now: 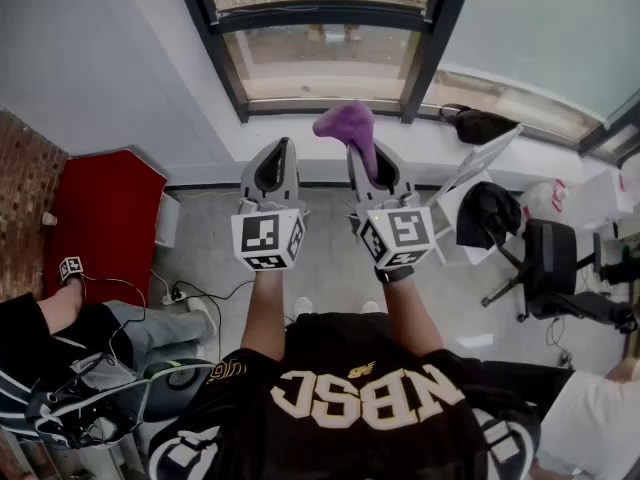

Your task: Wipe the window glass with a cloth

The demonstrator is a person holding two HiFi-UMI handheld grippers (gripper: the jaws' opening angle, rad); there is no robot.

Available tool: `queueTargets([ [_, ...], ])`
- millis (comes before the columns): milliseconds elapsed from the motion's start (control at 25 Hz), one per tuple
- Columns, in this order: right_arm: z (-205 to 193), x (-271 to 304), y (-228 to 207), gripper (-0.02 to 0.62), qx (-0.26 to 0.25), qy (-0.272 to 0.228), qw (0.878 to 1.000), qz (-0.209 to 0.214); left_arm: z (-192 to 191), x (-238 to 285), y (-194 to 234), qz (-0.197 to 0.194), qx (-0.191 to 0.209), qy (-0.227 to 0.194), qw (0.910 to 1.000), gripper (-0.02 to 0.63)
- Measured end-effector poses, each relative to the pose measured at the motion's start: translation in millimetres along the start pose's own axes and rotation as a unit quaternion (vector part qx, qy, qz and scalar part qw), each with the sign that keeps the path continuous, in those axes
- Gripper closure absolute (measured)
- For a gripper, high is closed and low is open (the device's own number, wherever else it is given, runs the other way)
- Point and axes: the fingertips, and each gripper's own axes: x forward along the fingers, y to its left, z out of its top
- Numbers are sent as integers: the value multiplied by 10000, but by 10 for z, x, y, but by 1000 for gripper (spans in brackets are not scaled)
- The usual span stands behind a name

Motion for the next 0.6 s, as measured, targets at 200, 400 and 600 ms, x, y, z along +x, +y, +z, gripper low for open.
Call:
queueTargets([
  [200, -50, 166, 187, 514, 36, -6, 10000, -40, 37, -27, 185, -201, -32, -48, 9998, 592],
  [400, -155, 377, 474, 514, 72, -28, 10000, -62, 73, -89, 497, -281, 50, -102, 9995, 592],
  [600, -402, 564, 790, 514, 259, 89, 9995, -133, 42, -255, 815, -499, -10, -230, 9985, 592],
])
